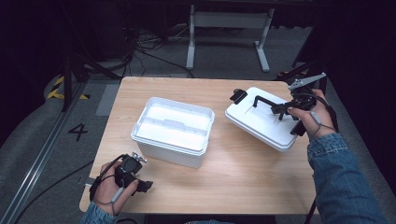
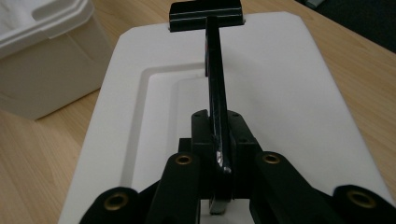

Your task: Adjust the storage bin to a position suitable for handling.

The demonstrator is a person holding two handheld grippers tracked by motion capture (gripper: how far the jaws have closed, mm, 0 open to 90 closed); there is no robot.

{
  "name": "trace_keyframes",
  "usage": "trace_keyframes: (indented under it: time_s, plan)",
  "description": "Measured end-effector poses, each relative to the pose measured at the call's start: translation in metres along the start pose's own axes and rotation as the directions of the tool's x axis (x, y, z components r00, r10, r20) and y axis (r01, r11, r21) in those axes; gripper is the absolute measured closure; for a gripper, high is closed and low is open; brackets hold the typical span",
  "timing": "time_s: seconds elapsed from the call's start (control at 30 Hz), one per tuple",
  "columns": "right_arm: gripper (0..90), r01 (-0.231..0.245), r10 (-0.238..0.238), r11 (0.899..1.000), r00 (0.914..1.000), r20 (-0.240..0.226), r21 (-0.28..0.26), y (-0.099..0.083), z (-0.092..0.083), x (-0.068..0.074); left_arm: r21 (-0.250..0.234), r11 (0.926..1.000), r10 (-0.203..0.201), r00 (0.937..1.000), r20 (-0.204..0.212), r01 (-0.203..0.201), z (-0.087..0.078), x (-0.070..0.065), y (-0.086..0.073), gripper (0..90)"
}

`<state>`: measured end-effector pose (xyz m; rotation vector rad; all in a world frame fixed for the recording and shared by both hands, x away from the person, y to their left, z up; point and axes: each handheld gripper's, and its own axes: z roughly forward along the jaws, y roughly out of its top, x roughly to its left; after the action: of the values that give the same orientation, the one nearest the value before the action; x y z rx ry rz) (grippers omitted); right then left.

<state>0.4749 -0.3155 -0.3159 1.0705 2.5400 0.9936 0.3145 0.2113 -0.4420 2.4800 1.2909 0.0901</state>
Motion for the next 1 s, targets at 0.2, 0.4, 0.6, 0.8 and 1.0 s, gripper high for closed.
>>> trace_keyframes:
  time_s: [0.2,0.4,0.6,0.8,1.0]
  plan:
    - [84.5,-0.031,0.031,0.999,0.9995,0.008,0.012,-0.015,0.017,-0.009,0.001,1.0,0.002,1.0,0.0,-0.002,0.0,0.0,0.0,24.0]
    - [84.4,-0.047,0.047,0.999,0.9989,0.006,0.025,-0.027,0.029,-0.014,0.001,1.0,0.004,1.0,-0.001,-0.004,0.0,0.0,0.0,24.0]
    - [84.4,-0.058,0.058,0.998,0.9983,0.0,0.029,-0.036,0.041,-0.017,0.002,1.0,0.002,1.0,-0.001,-0.002,0.0,0.0,0.0,23.7]
    - [84.5,-0.067,0.067,0.997,0.9977,-0.009,0.036,-0.043,0.05,-0.019,0.001,1.0,0.001,1.0,-0.001,-0.001,0.0,0.0,0.0,23.7]
    - [84.5,-0.078,0.078,0.996,0.9968,-0.017,0.041,-0.049,0.055,-0.021,0.001,1.0,0.001,1.0,-0.001,-0.001,0.0,0.0,0.0,23.7]
